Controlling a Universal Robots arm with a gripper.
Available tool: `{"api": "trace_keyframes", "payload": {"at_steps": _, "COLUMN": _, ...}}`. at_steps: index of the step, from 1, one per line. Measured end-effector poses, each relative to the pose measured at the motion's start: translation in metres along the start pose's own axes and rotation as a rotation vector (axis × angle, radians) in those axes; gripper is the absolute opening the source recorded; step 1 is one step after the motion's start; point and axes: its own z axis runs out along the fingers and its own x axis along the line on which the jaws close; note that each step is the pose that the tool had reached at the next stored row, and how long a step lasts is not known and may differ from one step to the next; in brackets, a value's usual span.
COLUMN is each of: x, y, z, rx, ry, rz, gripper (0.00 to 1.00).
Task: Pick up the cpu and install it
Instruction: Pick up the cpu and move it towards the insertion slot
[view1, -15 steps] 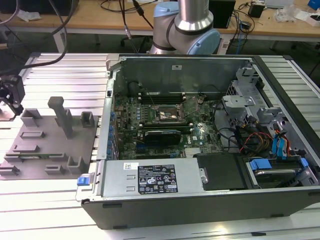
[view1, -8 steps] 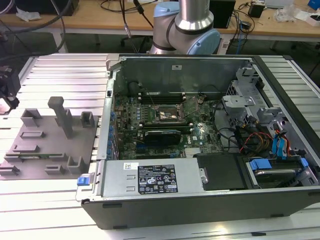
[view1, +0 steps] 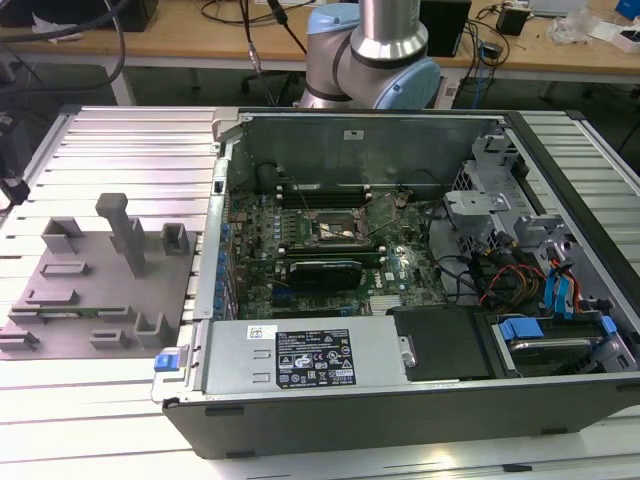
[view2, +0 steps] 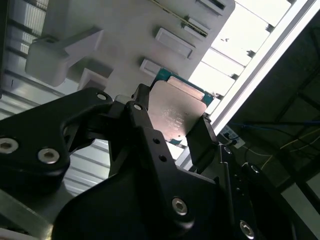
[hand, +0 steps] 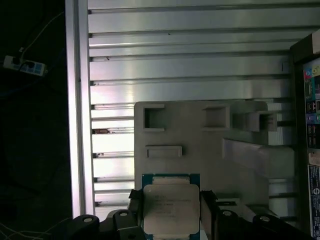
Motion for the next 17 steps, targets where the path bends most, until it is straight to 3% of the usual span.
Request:
{"api": "trace_keyframes", "payload": {"at_steps": 7, "x": -0.0001, "y": 0.0003, "z": -0.0141, "rx": 0.0000, "ry": 0.0000, "rz": 0.000, "gripper": 0.55}}
{"api": "trace_keyframes", "payload": {"at_steps": 17, "x": -0.0003, "y": 0.0015, "z": -0.0423, "rx": 0.0001, "ry": 0.0001, "rz": 0.000, "gripper": 0.55}}
